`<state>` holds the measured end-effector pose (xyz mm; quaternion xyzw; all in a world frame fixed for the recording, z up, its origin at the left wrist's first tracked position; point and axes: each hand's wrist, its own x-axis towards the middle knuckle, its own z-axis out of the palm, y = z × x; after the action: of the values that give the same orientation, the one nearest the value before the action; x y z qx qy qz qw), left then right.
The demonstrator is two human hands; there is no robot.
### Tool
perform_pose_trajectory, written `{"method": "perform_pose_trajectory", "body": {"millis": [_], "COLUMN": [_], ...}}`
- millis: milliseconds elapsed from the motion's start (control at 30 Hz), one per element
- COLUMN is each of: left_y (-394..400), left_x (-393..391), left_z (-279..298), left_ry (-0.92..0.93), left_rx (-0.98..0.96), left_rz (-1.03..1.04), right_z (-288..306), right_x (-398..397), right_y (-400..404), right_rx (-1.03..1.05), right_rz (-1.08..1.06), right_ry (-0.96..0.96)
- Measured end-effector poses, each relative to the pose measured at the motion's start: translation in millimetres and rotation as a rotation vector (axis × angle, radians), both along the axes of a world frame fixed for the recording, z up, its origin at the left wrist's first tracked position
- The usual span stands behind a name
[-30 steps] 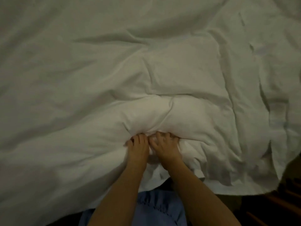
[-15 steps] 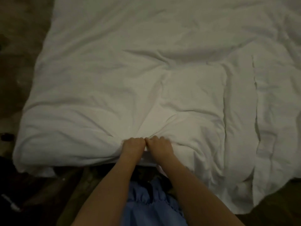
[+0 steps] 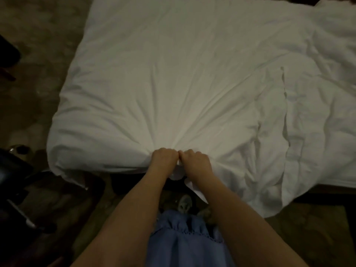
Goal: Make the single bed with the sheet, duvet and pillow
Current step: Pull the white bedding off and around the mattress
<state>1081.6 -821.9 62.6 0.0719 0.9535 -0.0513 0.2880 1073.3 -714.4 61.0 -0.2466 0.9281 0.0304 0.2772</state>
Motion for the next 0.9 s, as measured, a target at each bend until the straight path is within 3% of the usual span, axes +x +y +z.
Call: {"method": "perform_pose_trajectory", "body": {"millis": [400,800,900], "left_y": [-2,-5,-12], "left_x": [44,133,154], "left_z": [58,9,-10], "left_ry": [0.202,0.007,-0.113], "left_rx": [0.002,0.021,-0.022], "left_rz": [-0.086,-0.117,-0.112], "right_z": [70,29,9], "right_x": [58,157,173], "right_y": [2,-7,-14], "right_rx": [-0.035,0.051,0.120], "right_rz": [-0.036,-0.100,-0.058], "right_ry": [0.206,0.043,-0.031]}}
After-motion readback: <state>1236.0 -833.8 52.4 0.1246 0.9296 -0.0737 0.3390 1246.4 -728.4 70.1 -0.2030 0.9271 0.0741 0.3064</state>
